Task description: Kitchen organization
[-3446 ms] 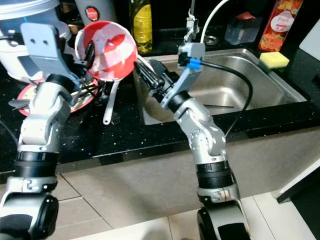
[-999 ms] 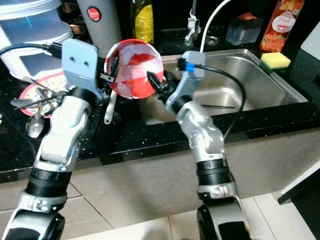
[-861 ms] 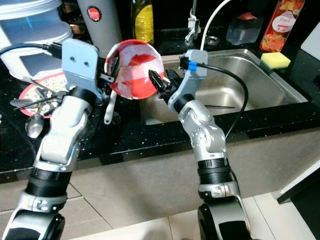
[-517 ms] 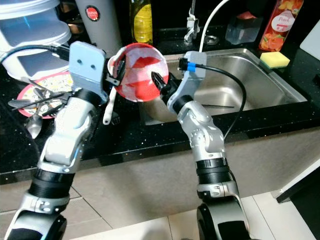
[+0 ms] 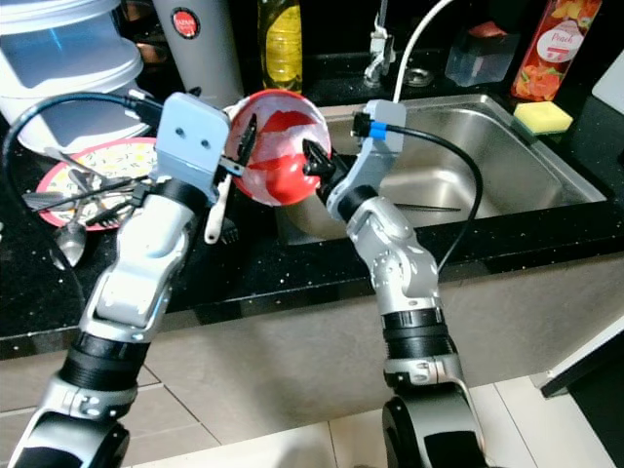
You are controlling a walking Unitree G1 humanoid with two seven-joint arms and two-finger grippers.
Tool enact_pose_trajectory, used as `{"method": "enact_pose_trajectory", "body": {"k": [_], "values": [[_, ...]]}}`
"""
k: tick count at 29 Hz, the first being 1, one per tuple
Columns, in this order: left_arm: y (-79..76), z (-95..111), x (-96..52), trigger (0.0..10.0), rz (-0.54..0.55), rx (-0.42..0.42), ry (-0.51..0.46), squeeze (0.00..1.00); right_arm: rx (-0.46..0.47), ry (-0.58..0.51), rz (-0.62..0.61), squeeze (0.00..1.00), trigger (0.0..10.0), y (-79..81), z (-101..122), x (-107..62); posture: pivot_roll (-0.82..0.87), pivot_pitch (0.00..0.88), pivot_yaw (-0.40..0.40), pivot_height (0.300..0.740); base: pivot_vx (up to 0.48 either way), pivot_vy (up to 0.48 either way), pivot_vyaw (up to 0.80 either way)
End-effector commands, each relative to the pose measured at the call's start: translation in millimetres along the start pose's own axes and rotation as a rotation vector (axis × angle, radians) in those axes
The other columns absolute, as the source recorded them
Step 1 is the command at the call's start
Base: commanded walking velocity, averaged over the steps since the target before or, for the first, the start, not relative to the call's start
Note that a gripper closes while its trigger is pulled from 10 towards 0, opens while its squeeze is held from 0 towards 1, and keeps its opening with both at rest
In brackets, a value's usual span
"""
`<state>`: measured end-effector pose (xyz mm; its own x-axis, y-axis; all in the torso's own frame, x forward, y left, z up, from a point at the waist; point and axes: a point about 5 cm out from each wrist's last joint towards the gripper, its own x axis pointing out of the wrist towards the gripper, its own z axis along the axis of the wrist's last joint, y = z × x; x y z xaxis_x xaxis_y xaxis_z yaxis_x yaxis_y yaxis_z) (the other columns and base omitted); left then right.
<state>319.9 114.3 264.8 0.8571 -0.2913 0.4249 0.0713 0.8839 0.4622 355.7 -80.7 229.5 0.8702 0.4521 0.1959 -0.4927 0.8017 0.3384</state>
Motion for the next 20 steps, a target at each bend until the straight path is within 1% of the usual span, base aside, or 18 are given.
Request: {"method": "enact_pose_trajectory", "body": {"k": [1, 2, 3, 5, 6, 7, 8, 9, 10, 11, 12, 13, 14, 15, 16, 17, 19, 20], "values": [[-0.9, -4, -3.7, 10.0, -0.016, 0.031, 0.019, 1.0, 0.011, -0.006, -0.001, 0.0, 10.0, 1.7, 1, 1.9, 0.04, 0.004, 0.006, 0.74, 0.0, 0.0, 0.0], [-1.0, -5, -4.8, 10.0, -0.016, 0.023, 0.03, 1.0, 0.014, -0.012, -0.01, 0.0, 10.0, 0.9, 2, 2.4, 0.04, 0.005, 0.007, 0.74, 0.0, 0.0, 0.0], [1.7, -7, -6.7, 10.0, 0.013, -0.013, 0.05, 0.0, 0.02, -0.033, -0.032, 0.0, 10.0, -1.8, 5, 3.8, 0.04, 0.007, 0.01, 0.74, 0.0, 0.0, 0.0], [3.8, -7, -7.5, 10.0, 0.033, -0.032, 0.056, 0.0, 0.022, -0.045, -0.041, 0.0, 10.0, -3.2, 7, 4.5, 0.04, 0.007, 0.01, 0.74, 0.0, 0.0, 0.0], [13.2, -15, -9.0, 10.0, 0.118, -0.065, 0.109, 0.0, 0.033, -0.079, -0.075, 0.0, 10.0, -9.0, 13, 6.2, 0.04, 0.007, 0.012, 0.74, 0.0, 0.0, 0.0], [19.6, -21, -10.6, 10.0, 0.178, -0.086, 0.148, 0.0, 0.042, -0.103, -0.098, 0.0, 10.0, -13.0, 17, 7.2, 0.04, 0.007, 0.013, 0.74, 0.0, 0.0, 0.0], [29.6, -29, -14.6, 10.0, 0.251, -0.125, 0.197, 0.0, 0.03, -0.127, -0.154, 0.0, 10.0, -22.8, 22, 8.4, 0.04, 0.009, 0.014, 0.74, 0.0, 0.0, 0.0], [35.8, -34, -17.8, 10.0, 0.297, -0.151, 0.227, 0.0, 0.021, -0.142, -0.191, 0.0, 10.0, -29.4, 25, 9.0, 0.04, 0.009, 0.014, 0.74, 0.0, 0.0, 0.0], [42.1, -39, -21.6, 10.0, 0.337, -0.201, 0.256, 0.0, -0.025, -0.122, -0.247, 0.0, 10.0, -38.6, 23, 10.0, 0.05, 0.008, 0.012, 0.74, 0.0, 0.0, 0.0], [42.1, -39, -21.6, 10.0, 0.337, -0.201, 0.256, 0.0, -0.025, -0.122, -0.247, 0.0, 10.0, -38.6, 23, 10.0, 0.05, 0.008, 0.012, 0.74, 0.0, 0.0, 0.0], [45.9, -42, -24.2, 10.0, 0.361, -0.235, 0.274, 0.0, -0.058, -0.106, -0.284, 0.0, 10.0, -44.7, 22, 10.5, 0.05, 0.008, 0.011, 0.74, 0.0, 0.0, 0.0], [45.9, -42, -24.2, 10.0, 0.361, -0.235, 0.274, 0.0, -0.058, -0.106, -0.284, 0.0, 10.0, -44.7, 22, 10.5, 0.05, 0.008, 0.011, 0.74, 0.0, 0.0, 0.0], [54.1, -50, -31.7, 10.0, 0.428, -0.305, 0.325, 0.0, -0.125, -0.015, -0.382, 0.0, 10.0, -60.7, 7, 10.3, 0.06, 0.007, 0.006, 0.74, 0.0, 0.0, 0.0], [56.7, -54, -34.7, 10.0, 0.451, -0.321, 0.349, 0.0, -0.139, 0.025, -0.415, 0.0, 10.0, -66.2, 0, 9.6, 0.06, 0.008, 0.006, 0.74, 0.0, 0.0, 0.0], [58.6, -57, -38.1, 10.0, 0.472, -0.344, 0.371, 0.0, -0.18, 0.068, -0.458, 0.0, 10.0, -72.1, -8, 8.1, 0.06, 0.007, 0.004, 0.74, 0.0, 0.0, 0.0], [58.6, -57, -38.1, 10.0, 0.472, -0.344, 0.371, 0.0, -0.18, 0.068, -0.458, 0.0, 10.0, -72.1, -8, 8.1, 0.06, 0.007, 0.004, 0.74, 0.0, 0.0, 0.0], [58.6, -62, -43.7, 10.0, 0.479, -0.387, 0.42, 0.0, -0.212, 0.114, -0.52, 0.0, 10.0, -79.8, -18, 5.4, 0.07, 0.008, 0.001, 0.74, 0.0, 0.0, 0.0], [58.6, -62, -43.7, 10.0, 0.479, -0.387, 0.42, 0.0, -0.212, 0.114, -0.52, 0.0, 10.0, -79.8, -18, 5.4, 0.07, 0.008, 0.001, 0.74, 0.0, 0.0, 0.0]]}}
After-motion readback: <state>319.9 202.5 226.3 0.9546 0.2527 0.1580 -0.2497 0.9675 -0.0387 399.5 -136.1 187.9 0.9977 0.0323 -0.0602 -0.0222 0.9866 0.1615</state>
